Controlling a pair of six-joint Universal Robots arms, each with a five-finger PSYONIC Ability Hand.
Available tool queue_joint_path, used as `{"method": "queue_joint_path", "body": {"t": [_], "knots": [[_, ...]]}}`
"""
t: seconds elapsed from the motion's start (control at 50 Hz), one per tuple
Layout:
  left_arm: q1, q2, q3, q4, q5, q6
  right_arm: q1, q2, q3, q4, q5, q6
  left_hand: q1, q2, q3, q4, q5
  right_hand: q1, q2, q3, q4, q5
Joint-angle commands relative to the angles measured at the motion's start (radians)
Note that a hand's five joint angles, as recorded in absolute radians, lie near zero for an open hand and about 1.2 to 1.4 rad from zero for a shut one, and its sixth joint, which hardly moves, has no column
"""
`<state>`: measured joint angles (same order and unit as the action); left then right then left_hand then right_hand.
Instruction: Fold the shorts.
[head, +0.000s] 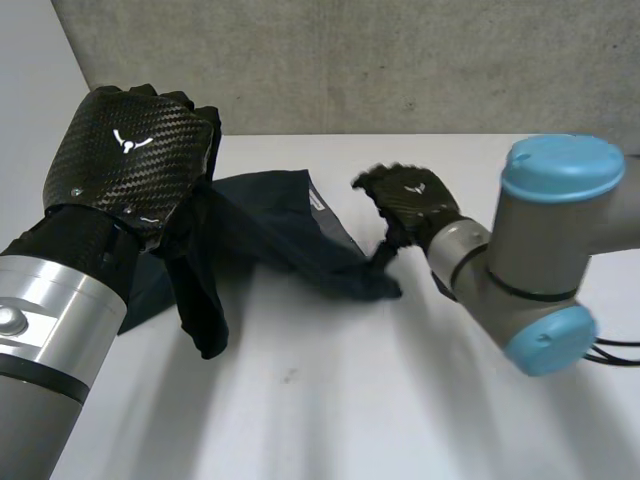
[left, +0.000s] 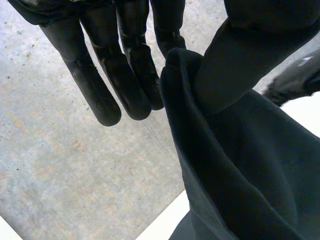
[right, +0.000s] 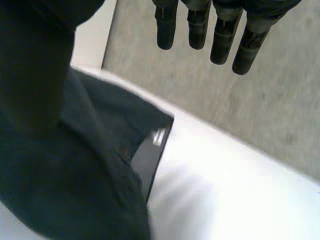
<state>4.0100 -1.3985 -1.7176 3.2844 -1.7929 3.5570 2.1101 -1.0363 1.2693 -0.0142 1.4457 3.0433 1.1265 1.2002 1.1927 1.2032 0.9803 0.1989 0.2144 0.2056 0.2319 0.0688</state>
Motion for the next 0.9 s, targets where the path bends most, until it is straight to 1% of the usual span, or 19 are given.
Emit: {"method": "queue_joint_path", "body": {"t": [0.02,0.06,0.14,0.22,0.32,0.38,0.44,0.46,0.6,0.62,0.7,0.74,0.76,0.78,0.8,0.82,0.84,0.86,0.9], "knots": [[-0.002,-0.014,0.019,0.003,0.004,0.003,-0.119,-0.056,0.129,0.125,-0.076,0.026,0.27,0.196,0.204,0.193,0.241,-0.024,-0.04,-0.031,-0.057,-0.069],[-0.002,-0.025,0.035,0.001,0.001,0.003,-0.139,-0.085,0.172,0.111,-0.082,0.044,0.27,0.196,0.204,0.193,0.241,-0.024,-0.04,-0.031,-0.057,-0.069],[-0.005,-0.039,0.065,-0.002,0.0,0.003,-0.174,-0.108,0.277,0.022,-0.084,0.142,0.27,0.196,0.204,0.193,0.241,-0.024,-0.04,-0.031,-0.057,-0.069],[-0.008,-0.037,0.093,-0.002,-0.002,0.0,-0.177,-0.108,0.373,-0.094,-0.09,0.311,0.27,0.196,0.204,0.193,0.241,-0.024,-0.04,-0.031,-0.057,-0.069],[-0.015,-0.037,0.118,0.0,-0.002,-0.001,-0.17,-0.091,0.397,-0.167,-0.09,0.432,0.27,0.196,0.204,0.193,0.241,-0.024,-0.04,-0.031,-0.057,-0.069],[-0.026,-0.036,0.131,0.0,-0.003,-0.001,-0.148,-0.045,0.387,-0.199,-0.087,0.504,0.27,0.196,0.204,0.193,0.241,-0.024,-0.04,-0.031,-0.057,-0.069],[-0.038,-0.036,0.138,-0.002,-0.003,-0.001,-0.102,-0.013,0.361,-0.225,-0.08,0.54,0.27,0.196,0.204,0.193,0.241,-0.024,-0.04,-0.031,-0.057,-0.069],[-0.042,-0.034,0.138,-0.002,-0.003,-0.001,-0.07,0.004,0.339,-0.24,-0.08,0.552,0.27,0.196,0.204,0.193,0.241,-0.024,-0.04,-0.031,-0.057,-0.069],[-0.043,-0.031,0.147,0.0,-0.014,-0.001,0.001,0.113,0.239,-0.263,-0.074,0.558,0.27,0.196,0.204,0.193,0.241,-0.024,-0.04,-0.031,-0.057,-0.069],[-0.043,-0.033,0.148,0.0,-0.017,-0.001,0.026,0.133,0.219,-0.265,-0.074,0.558,0.27,0.196,0.204,0.193,0.241,-0.024,-0.04,-0.031,-0.057,-0.069],[-0.045,-0.037,0.153,-0.002,-0.033,-0.001,0.06,0.162,0.187,-0.267,-0.068,0.566,0.27,0.196,0.204,0.193,0.241,-0.009,-0.025,-0.016,-0.042,-0.054],[-0.045,-0.039,0.153,-0.002,-0.036,-0.001,0.06,0.16,0.185,-0.268,-0.047,0.565,0.27,0.196,0.204,0.193,0.241,0.19,0.175,0.183,0.157,0.146],[-0.045,-0.039,0.151,-0.003,-0.037,-0.001,0.06,0.157,0.186,-0.271,-0.028,0.56,0.27,0.196,0.204,0.193,0.241,0.377,0.362,0.371,0.344,0.333],[-0.045,-0.039,0.151,-0.003,-0.037,-0.001,0.057,0.148,0.194,-0.28,0.028,0.554,0.27,0.196,0.204,0.193,0.241,0.882,0.867,0.875,0.849,0.838],[-0.043,-0.036,0.147,-0.003,-0.037,-0.001,0.054,0.141,0.196,-0.289,0.063,0.554,0.27,0.196,0.204,0.193,0.241,1.091,1.075,1.084,1.058,1.046],[-0.043,-0.031,0.145,-0.003,-0.037,0.0,0.048,0.131,0.197,-0.299,0.103,0.552,0.27,0.196,0.204,0.193,0.241,1.194,1.179,1.188,1.161,1.15],[-0.043,-0.028,0.144,-0.003,-0.037,-0.001,0.044,0.116,0.2,-0.309,0.134,0.551,0.27,0.196,0.204,0.193,0.241,1.197,1.182,1.191,1.164,1.153],[-0.043,-0.025,0.142,-0.005,-0.037,0.0,0.024,0.073,0.212,-0.332,0.186,0.534,0.27,0.196,0.204,0.193,0.241,1.197,1.182,1.191,1.164,1.153],[-0.042,-0.022,0.138,-0.006,-0.036,0.002,-0.005,0.018,0.242,-0.36,0.193,0.485,0.27,0.196,0.204,0.193,0.241,1.197,1.182,1.191,1.164,1.153]]}}
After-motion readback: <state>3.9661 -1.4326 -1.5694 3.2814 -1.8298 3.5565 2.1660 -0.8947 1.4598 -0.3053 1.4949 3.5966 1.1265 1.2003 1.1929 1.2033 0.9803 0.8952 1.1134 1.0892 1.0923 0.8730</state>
